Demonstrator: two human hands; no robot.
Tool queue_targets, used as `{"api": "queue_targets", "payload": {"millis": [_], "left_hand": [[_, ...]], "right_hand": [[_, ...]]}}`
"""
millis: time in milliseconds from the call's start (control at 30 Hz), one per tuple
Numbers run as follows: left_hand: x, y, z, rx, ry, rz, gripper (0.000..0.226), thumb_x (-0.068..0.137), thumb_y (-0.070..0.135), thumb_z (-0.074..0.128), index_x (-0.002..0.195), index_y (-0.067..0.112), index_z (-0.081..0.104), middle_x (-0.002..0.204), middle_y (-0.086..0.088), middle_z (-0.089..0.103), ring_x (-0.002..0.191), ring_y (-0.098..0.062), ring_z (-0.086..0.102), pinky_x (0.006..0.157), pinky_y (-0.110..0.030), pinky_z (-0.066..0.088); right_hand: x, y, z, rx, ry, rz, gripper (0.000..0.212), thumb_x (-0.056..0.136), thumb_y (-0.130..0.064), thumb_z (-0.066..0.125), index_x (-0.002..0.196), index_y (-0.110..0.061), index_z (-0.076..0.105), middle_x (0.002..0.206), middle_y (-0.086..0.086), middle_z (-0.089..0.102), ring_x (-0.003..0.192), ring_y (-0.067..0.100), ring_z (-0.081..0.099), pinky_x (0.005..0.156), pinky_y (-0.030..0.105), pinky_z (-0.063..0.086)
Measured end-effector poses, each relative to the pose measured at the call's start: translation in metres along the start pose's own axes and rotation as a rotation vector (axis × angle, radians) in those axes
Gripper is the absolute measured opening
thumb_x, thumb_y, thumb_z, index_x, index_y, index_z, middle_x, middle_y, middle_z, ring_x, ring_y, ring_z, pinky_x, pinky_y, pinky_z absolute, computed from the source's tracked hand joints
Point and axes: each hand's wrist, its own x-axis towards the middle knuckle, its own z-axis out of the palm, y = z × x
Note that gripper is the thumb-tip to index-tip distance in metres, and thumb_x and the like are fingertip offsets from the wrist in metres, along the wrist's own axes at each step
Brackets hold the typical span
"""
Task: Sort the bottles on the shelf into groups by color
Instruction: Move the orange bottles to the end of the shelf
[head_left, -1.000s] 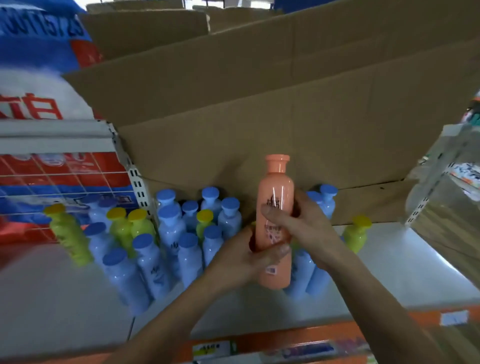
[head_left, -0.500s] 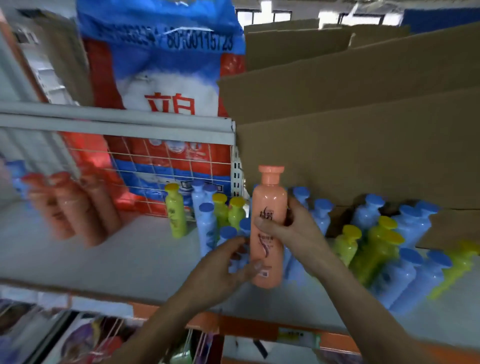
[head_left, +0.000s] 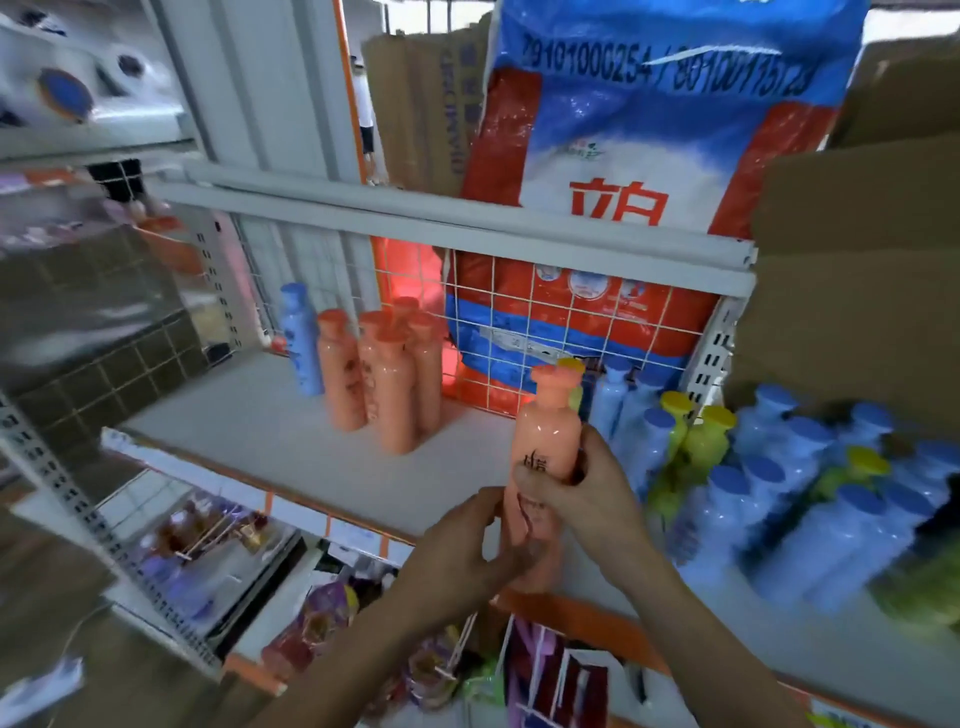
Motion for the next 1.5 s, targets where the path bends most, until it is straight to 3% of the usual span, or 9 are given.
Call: {"api": "queue_targets", "payload": {"millis": [167, 433, 933, 1033, 1133, 1200, 1333, 1400, 1500], "left_hand": [[-0.005, -0.041, -0.032, 0.089, 0.077, -0.094, 0.069, 0.083, 0.067, 0.059, 0.141, 0.034, 0.042, 0.136, 0.014, 0.051, 0.123, -0.004, 0.047, 0.100, -0.027, 0.042], [0.022, -0.106, -0.066, 0.256, 0.167, -0.159, 0.065, 0.088, 0.065, 0.052, 0.143, 0.033, 0.039, 0.145, 0.012, 0.042, 0.130, -0.007, 0.041, 0.100, -0.023, 0.037], [0.085, -0.189, -0.106, 0.465, 0.186, -0.144, 0.069, 0.084, 0.068, 0.043, 0.134, 0.022, 0.054, 0.134, -0.001, 0.057, 0.122, -0.025, 0.054, 0.094, -0.038, 0.048], [0.091, -0.205, -0.116, 0.472, 0.133, -0.100, 0.068, 0.085, 0.066, 0.042, 0.133, 0.019, 0.056, 0.133, -0.003, 0.059, 0.120, -0.026, 0.056, 0.093, -0.040, 0.050], [0.097, -0.225, -0.125, 0.459, 0.068, -0.050, 0.066, 0.085, 0.064, 0.044, 0.132, 0.019, 0.057, 0.131, -0.003, 0.060, 0.118, -0.026, 0.057, 0.089, -0.042, 0.053], [0.100, -0.238, -0.131, 0.455, 0.038, -0.003, 0.062, 0.085, 0.062, 0.047, 0.130, 0.020, 0.058, 0.129, -0.002, 0.061, 0.115, -0.025, 0.059, 0.086, -0.040, 0.054], [0.103, -0.258, -0.142, 0.446, -0.027, 0.078, 0.061, 0.085, 0.061, 0.046, 0.130, 0.020, 0.058, 0.129, -0.002, 0.061, 0.113, -0.025, 0.060, 0.086, -0.037, 0.053], [0.105, -0.265, -0.148, 0.439, -0.049, 0.102, 0.062, 0.086, 0.060, 0.045, 0.131, 0.020, 0.057, 0.131, -0.002, 0.060, 0.115, -0.025, 0.059, 0.088, -0.037, 0.052], [0.108, -0.272, -0.152, 0.410, -0.066, 0.147, 0.058, 0.086, 0.057, 0.047, 0.129, 0.019, 0.058, 0.126, -0.002, 0.062, 0.109, -0.025, 0.061, 0.083, -0.036, 0.054]], "right_hand": [[0.026, 0.001, 0.039, -0.101, -0.061, -0.032, 0.049, 0.071, -0.022, 0.084, 0.109, -0.031, 0.053, 0.096, -0.008, 0.070, 0.086, 0.004, 0.068, 0.072, 0.024, 0.055], [0.099, 0.028, 0.081, -0.161, -0.164, -0.055, 0.061, 0.062, -0.041, 0.082, 0.113, -0.040, 0.048, 0.101, -0.017, 0.067, 0.094, 0.001, 0.064, 0.085, 0.044, 0.055], [0.184, 0.061, 0.121, -0.211, -0.061, -0.024, 0.068, 0.069, -0.018, 0.083, 0.123, -0.028, 0.043, 0.109, -0.017, 0.059, 0.100, 0.004, 0.059, 0.086, 0.031, 0.047], [0.182, 0.068, 0.132, -0.203, -0.023, -0.007, 0.070, 0.069, -0.022, 0.080, 0.125, -0.034, 0.040, 0.110, -0.026, 0.058, 0.100, -0.006, 0.057, 0.089, 0.033, 0.048], [0.177, 0.072, 0.146, -0.202, 0.028, 0.001, 0.071, 0.065, -0.033, 0.078, 0.123, -0.040, 0.037, 0.112, -0.024, 0.060, 0.103, 0.000, 0.060, 0.091, 0.038, 0.050], [0.173, 0.065, 0.158, -0.176, 0.064, -0.023, 0.076, 0.064, -0.040, 0.075, 0.129, -0.034, 0.036, 0.114, -0.016, 0.061, 0.104, 0.003, 0.061, 0.086, 0.031, 0.051], [0.170, 0.065, 0.177, -0.140, 0.094, -0.059, 0.070, 0.076, -0.012, 0.077, 0.132, -0.017, 0.035, 0.115, 0.001, 0.062, 0.104, -0.006, 0.060, 0.081, 0.015, 0.048], [0.168, 0.062, 0.182, -0.160, 0.137, 0.027, 0.080, 0.072, -0.030, 0.078, 0.136, -0.028, 0.031, 0.119, -0.014, 0.061, 0.106, -0.004, 0.060, 0.080, 0.017, 0.048], [0.162, 0.066, 0.185, -0.246, 0.146, 0.105, 0.080, 0.071, -0.036, 0.080, 0.136, -0.033, 0.032, 0.118, -0.014, 0.061, 0.107, 0.004, 0.061, 0.080, 0.021, 0.050]]}}
